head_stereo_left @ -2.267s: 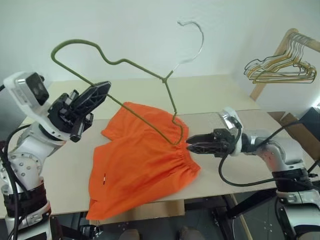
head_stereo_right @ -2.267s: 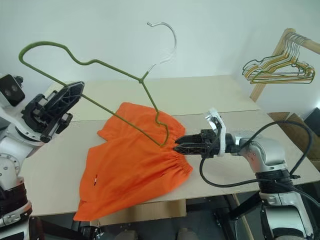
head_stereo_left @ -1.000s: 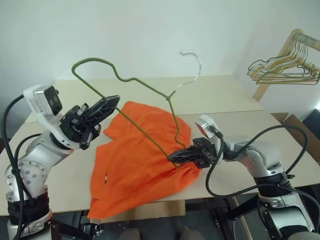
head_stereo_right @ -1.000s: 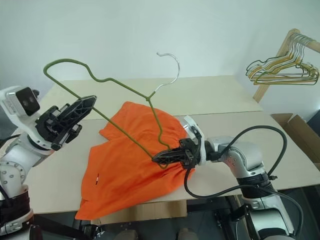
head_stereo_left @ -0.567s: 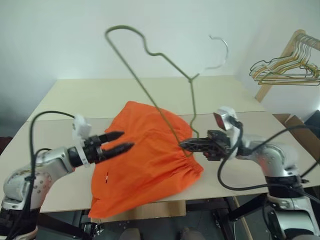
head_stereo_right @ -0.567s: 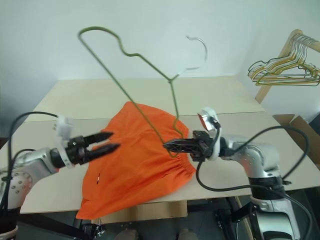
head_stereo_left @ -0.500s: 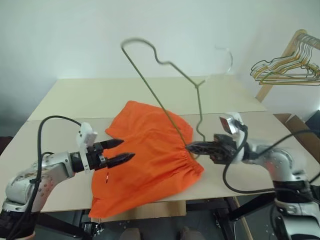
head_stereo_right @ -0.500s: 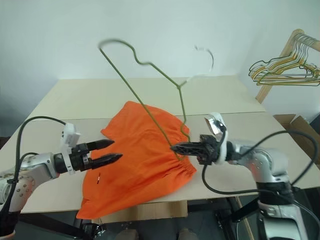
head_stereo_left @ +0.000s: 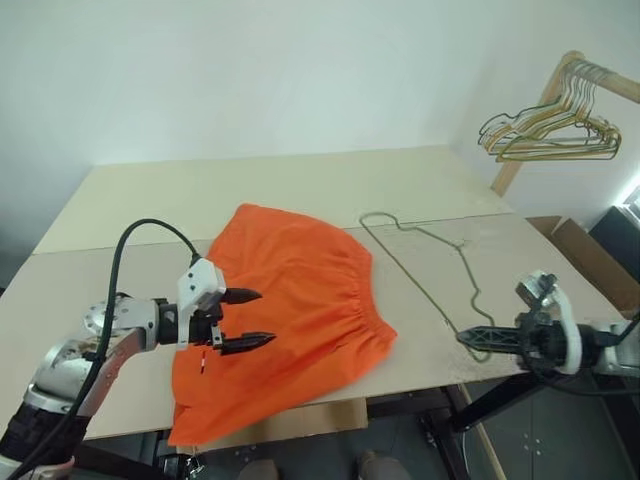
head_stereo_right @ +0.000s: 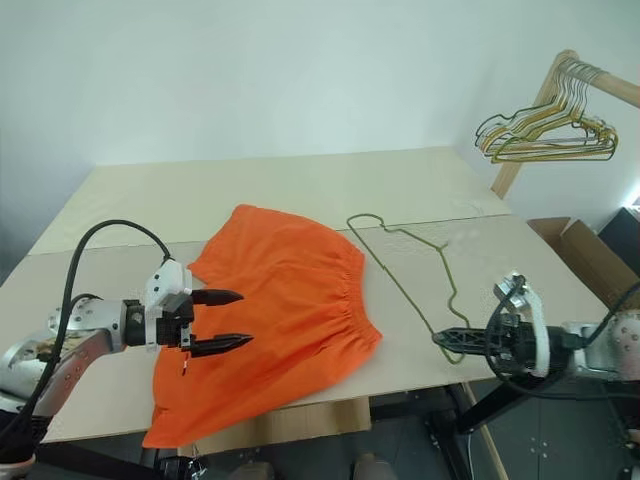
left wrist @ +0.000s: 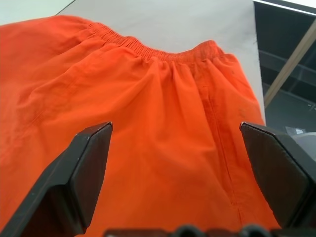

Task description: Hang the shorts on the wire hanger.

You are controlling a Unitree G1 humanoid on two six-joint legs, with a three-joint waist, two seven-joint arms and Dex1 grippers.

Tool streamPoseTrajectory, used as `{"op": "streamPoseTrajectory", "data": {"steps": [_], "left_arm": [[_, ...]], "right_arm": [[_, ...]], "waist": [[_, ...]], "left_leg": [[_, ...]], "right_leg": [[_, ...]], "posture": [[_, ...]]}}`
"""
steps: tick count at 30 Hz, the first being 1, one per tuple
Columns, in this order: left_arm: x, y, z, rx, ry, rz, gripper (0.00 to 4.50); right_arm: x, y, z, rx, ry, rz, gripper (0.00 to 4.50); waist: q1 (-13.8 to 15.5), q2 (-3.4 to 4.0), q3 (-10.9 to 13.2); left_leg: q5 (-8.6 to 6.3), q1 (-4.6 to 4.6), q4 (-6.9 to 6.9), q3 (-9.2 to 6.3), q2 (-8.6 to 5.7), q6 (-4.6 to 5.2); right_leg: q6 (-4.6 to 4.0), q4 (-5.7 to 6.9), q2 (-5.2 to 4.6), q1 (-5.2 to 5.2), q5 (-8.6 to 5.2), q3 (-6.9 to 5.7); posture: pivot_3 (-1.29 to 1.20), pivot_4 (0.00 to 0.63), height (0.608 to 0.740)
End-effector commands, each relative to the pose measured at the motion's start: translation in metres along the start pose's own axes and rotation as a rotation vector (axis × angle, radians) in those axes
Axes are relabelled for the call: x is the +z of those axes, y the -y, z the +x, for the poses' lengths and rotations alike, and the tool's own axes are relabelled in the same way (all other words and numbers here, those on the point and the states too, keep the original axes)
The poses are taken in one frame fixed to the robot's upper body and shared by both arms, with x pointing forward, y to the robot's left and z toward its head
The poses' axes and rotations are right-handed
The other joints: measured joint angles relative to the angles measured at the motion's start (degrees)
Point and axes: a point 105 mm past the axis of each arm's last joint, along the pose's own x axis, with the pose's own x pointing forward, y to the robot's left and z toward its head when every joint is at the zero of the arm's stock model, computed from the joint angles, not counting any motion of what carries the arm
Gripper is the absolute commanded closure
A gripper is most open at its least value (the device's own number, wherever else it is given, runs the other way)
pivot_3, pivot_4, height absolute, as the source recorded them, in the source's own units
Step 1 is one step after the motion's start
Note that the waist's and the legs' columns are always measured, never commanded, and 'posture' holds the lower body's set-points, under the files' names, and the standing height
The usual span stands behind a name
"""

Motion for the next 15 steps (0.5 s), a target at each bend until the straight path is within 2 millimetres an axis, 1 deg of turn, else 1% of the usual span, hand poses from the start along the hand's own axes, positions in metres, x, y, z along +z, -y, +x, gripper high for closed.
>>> {"op": "streamPoseTrajectory", "data": {"steps": [1,4,10,13,15], "left_arm": [[0.014,0.0,-0.002,-0.006,0.023,0.064,0.01],[0.009,0.002,-0.003,-0.008,-0.005,0.072,0.01],[0.007,0.008,-0.006,0.0,-0.01,0.063,0.01],[0.005,0.008,-0.008,0.009,-0.018,0.061,0.01],[0.004,0.008,-0.008,0.018,-0.022,0.062,0.01]], "right_arm": [[-0.005,0.005,-0.005,-0.027,-0.047,0.046,4.5],[-0.006,0.015,-0.006,-0.065,-0.08,0.066,4.5],[0.003,0.035,-0.006,-0.127,-0.084,0.062,4.5],[0.006,0.043,-0.004,-0.141,-0.088,0.055,4.5],[0.008,0.044,-0.002,-0.139,-0.098,0.04,4.5]], "waist": [[-0.4,0.0,0.0],[-0.7,0.0,0.0],[-0.5,0.01,0.0],[0.1,0.02,0.0],[0.3,0.02,0.0]], "left_leg": [[0.0,0.02,0.0,0.02,0.0,0.01],[-0.01,0.08,0.0,0.04,0.01,0.02],[-0.01,0.12,0.02,0.08,0.0,0.02],[-0.01,0.12,0.02,0.08,0.0,0.02],[-0.01,0.12,0.02,0.09,0.0,0.02]], "right_leg": [[0.01,0.01,0.0,0.0,0.0,0.03],[0.04,0.04,0.02,0.01,-0.02,0.07],[0.06,0.08,0.01,0.02,-0.02,0.12],[0.06,0.08,0.01,0.01,-0.02,0.12],[0.06,0.08,0.01,0.01,-0.02,0.12]], "posture": [[-0.04,0.0,0.74],[-0.03,0.0,0.74],[0.0,0.0,0.74],[0.01,0.0,0.74],[0.01,0.0,0.74]]}}
